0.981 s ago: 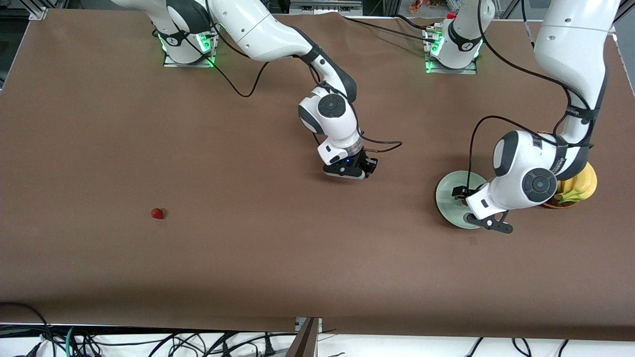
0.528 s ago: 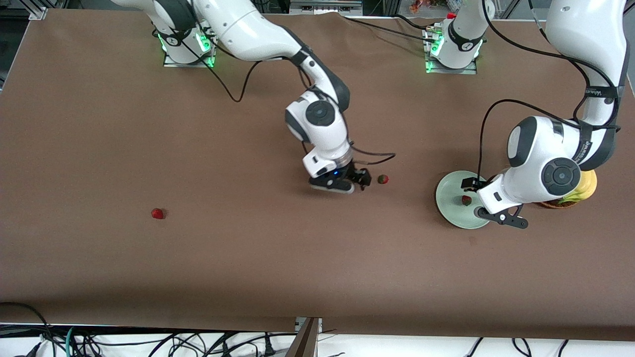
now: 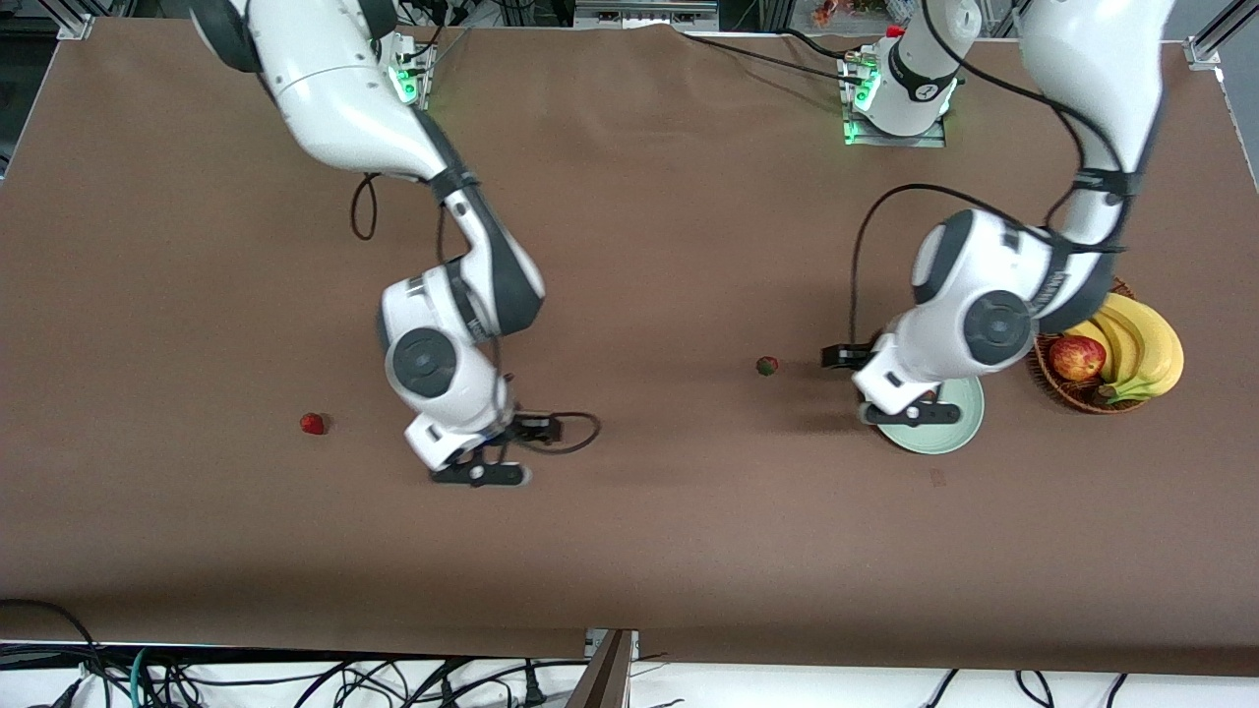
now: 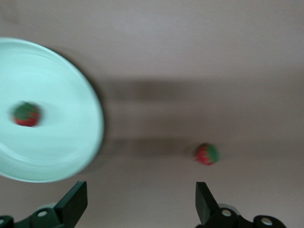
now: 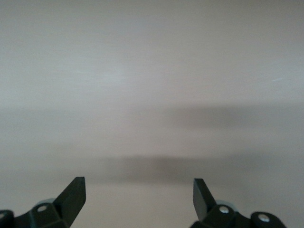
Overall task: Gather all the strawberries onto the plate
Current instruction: 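Grasp the mid-table strawberry with the left gripper while the right gripper returns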
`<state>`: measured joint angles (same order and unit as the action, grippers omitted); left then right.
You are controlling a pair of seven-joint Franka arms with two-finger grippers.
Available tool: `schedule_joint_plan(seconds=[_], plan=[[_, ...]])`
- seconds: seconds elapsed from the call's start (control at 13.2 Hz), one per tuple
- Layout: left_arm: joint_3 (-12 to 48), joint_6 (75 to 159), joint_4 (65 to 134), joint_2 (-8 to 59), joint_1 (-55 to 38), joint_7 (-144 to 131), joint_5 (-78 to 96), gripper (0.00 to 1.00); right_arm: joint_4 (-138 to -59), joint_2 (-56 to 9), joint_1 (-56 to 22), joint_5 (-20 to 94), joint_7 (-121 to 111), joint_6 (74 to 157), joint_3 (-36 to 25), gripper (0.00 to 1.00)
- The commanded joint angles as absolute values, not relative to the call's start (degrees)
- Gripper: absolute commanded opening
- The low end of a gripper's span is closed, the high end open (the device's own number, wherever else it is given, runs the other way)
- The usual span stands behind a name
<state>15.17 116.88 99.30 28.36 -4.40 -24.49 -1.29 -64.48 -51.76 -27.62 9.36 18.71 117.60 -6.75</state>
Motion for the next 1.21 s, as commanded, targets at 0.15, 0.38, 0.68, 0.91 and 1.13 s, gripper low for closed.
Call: schedule_joint_plan(seconds=[0.15,0.38,0.68,0.91,1.13], plan=[[14.50,124.80,99.58,34.18,-11.06,-40.66,-7.96,1.00,-68.37,-50.54,-15.23,9.23,-6.52,111.36,-6.06,1.00],[14.77,127.35,99.58,38.05,-13.88,-51.21,-17.74,1.00,-70.57,-50.19,-12.48,9.05,-15.54,111.36,-9.04,1.00],[14.68,127.53,99.67,39.02,-15.64,-52.03,-17.75,1.00,-73.20,-50.27,-12.30,9.05,-19.77,111.53,-12.82,1.00],[14.68,127.53,99.67,39.02,-15.64,-51.94,-17.84,0.59,-76.28,-50.10,-12.22,9.05,-21.61,111.88,-13.80,1.00],[14.68,127.35,99.67,39.02,-15.56,-51.77,-17.84,0.25,-78.57,-49.40,-12.22,9.14,-23.82,112.06,-14.50,1.00]])
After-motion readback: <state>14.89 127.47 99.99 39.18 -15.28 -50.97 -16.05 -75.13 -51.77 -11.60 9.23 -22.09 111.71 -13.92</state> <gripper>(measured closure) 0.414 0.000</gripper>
